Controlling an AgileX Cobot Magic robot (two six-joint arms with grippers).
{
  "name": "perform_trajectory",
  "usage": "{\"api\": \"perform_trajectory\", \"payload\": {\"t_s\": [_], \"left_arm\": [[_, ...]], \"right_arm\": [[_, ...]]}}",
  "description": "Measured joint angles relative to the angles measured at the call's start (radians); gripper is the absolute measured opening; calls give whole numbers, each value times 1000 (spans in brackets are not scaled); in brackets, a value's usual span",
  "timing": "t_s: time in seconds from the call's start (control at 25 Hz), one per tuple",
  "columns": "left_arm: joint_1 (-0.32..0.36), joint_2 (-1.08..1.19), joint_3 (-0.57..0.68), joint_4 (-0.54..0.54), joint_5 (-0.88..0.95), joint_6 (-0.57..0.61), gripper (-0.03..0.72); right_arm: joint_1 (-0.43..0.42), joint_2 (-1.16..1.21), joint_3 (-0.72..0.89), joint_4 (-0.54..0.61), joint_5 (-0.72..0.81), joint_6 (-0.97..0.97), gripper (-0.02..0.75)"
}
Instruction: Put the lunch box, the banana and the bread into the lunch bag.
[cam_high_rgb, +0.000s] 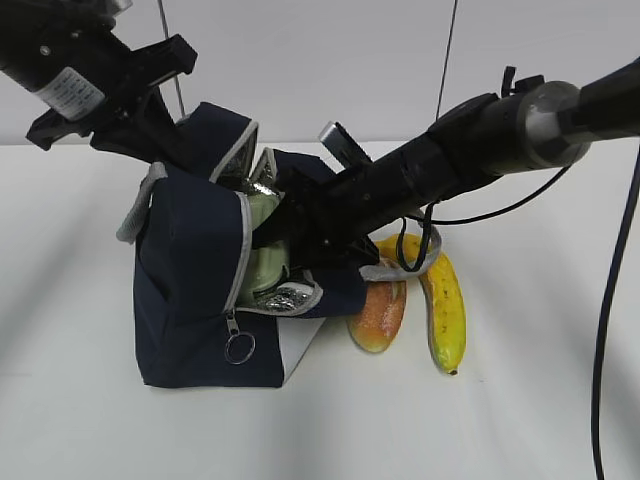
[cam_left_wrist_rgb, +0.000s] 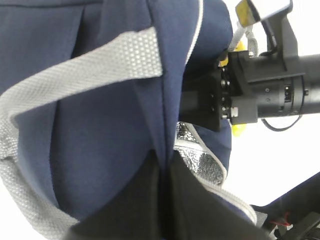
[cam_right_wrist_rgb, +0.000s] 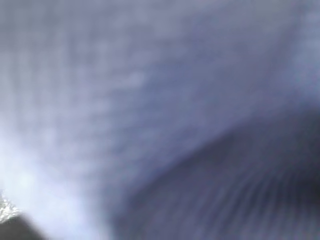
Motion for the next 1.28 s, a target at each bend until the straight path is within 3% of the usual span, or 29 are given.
{"api": "perform_trajectory", "payload": {"t_s": [0.4,0.72,0.92,1.04,1.28], "left_arm": [[0,0,0,0,4,0,-2],[0,0,0,39,24,0,-2],[0,0,0,95,44,0,-2],[0,0,0,108,51,0,-2],[0,0,0,112,52,0,-2]], "right_arm": [[0,0,-6,-8,16,1,423],[-36,2,-104,-21,269,-9,416],[-39,-69,-137,-31,289,-9,415],[-39,-182,-140,-99,296,12,413],[-39,-379,-118,-396,316,155,408]]}}
